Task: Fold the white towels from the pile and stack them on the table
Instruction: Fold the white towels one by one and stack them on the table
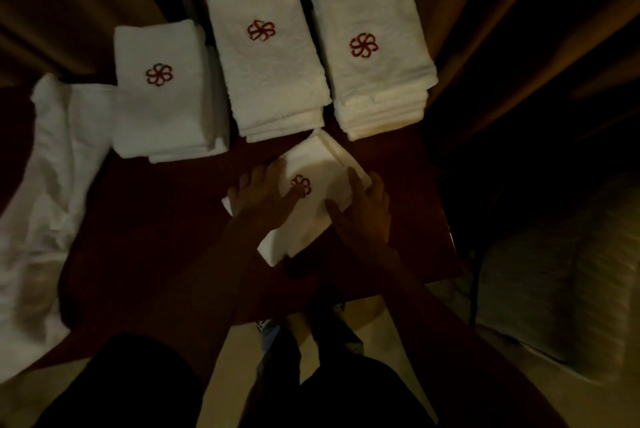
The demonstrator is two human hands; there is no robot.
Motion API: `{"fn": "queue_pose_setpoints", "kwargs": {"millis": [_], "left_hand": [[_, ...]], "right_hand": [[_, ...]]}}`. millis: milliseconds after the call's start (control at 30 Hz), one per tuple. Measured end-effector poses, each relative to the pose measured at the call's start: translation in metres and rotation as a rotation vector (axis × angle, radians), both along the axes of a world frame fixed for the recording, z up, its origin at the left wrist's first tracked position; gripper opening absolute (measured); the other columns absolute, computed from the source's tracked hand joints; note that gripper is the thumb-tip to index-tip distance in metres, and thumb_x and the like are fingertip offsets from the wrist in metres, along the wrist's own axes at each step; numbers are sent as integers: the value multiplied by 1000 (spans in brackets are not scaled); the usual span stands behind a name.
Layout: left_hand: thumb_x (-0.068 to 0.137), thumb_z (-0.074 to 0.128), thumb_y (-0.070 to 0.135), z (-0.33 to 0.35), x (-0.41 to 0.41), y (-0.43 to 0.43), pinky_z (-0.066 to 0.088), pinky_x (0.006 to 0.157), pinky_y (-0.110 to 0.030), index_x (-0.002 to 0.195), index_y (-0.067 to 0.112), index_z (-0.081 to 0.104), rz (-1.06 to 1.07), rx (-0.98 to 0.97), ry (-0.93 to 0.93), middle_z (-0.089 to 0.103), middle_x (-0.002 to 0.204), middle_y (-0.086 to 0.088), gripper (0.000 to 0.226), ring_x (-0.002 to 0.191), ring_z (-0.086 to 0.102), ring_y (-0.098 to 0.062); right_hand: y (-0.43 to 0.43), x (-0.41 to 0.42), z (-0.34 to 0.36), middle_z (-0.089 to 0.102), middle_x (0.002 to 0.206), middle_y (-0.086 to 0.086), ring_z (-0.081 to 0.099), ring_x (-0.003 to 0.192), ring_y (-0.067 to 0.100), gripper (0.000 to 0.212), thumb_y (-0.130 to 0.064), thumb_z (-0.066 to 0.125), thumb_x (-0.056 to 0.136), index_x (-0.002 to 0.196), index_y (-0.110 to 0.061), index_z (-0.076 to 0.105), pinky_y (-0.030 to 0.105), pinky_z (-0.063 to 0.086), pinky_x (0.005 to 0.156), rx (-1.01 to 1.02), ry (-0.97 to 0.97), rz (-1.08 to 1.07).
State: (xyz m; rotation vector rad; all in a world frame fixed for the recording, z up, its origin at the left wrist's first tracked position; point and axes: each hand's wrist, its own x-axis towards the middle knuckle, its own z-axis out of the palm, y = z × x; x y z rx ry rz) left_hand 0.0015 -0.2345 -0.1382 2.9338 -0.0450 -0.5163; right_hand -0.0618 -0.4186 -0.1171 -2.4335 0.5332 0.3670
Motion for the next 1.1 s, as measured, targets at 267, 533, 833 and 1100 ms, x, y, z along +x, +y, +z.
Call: {"fn": "queue_pose_setpoints", "kwargs": {"millis": [267,533,833,1100], "left_hand": [[71,45,91,8,-21,19,32,110,-54,152,17,24,233,-54,260,35,153,-15,112,138,37,-38],[73,82,52,18,-36,62,47,98,-41,144,12,41,384,-454,364,48,144,-9,91,130,49,-28],[68,90,33,20,-58,102,56,84,-40,131,14,48,495,-675,289,57,130,-6,78,115,58,-23],[66,90,29,42,-55,129,58,84,-39,116,21,51,464,-806,164,63,117,2,64,104,63,-16]], "right_hand": [[44,-25,-9,62,116,8,65,103,26,54,-52,57,94,125,-8,59,30,47,67,352,181,-297],[74,-41,1,65,123,4,63,107,22,48,-37,70,90,130,-13,58,36,55,82,490,22,-333],[111,-54,8,59,130,2,57,119,24,56,-32,71,90,140,-20,48,50,52,97,523,-49,-327],[134,-49,34,56,127,-7,57,118,18,65,-28,75,86,142,-22,44,43,53,93,570,-228,-318]]}}
